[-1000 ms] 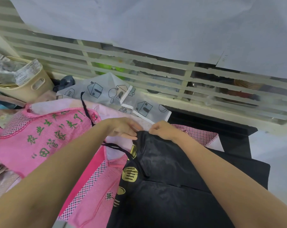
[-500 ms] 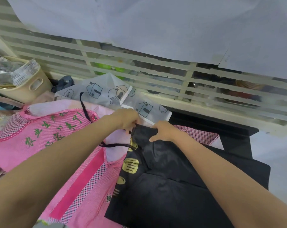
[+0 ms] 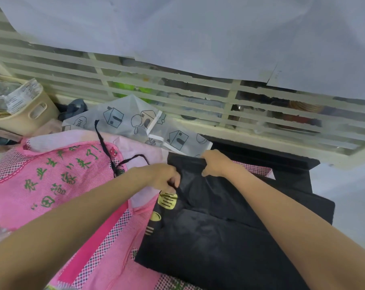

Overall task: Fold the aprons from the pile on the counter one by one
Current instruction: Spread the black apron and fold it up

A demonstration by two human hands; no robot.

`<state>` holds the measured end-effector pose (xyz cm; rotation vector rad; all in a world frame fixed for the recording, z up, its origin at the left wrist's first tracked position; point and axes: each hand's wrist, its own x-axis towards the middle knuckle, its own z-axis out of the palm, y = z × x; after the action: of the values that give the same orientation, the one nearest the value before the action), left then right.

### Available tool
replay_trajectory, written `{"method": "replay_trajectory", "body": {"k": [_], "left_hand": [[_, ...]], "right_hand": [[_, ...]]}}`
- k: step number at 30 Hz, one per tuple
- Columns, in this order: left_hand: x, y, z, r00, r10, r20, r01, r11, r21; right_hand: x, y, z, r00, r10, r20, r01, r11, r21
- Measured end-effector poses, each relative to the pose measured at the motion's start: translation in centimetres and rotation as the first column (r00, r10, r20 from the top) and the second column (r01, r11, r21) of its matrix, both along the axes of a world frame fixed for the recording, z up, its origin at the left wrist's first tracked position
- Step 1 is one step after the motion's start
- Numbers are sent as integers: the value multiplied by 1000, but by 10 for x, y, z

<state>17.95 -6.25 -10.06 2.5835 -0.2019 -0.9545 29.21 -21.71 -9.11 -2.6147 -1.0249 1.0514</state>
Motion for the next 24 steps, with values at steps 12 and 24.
{"method": "replay_trajectory", "body": {"k": [12, 24], "left_hand": [[-21, 21, 19, 990, -25, 140, -33, 917, 398], [-63, 19, 17, 941, 54, 334, -232, 821, 522]], "right_hand": [[-45, -13, 34, 809, 134, 572, -234, 967, 104], [-184, -55, 5, 780, 262, 569, -309, 951, -14]]}}
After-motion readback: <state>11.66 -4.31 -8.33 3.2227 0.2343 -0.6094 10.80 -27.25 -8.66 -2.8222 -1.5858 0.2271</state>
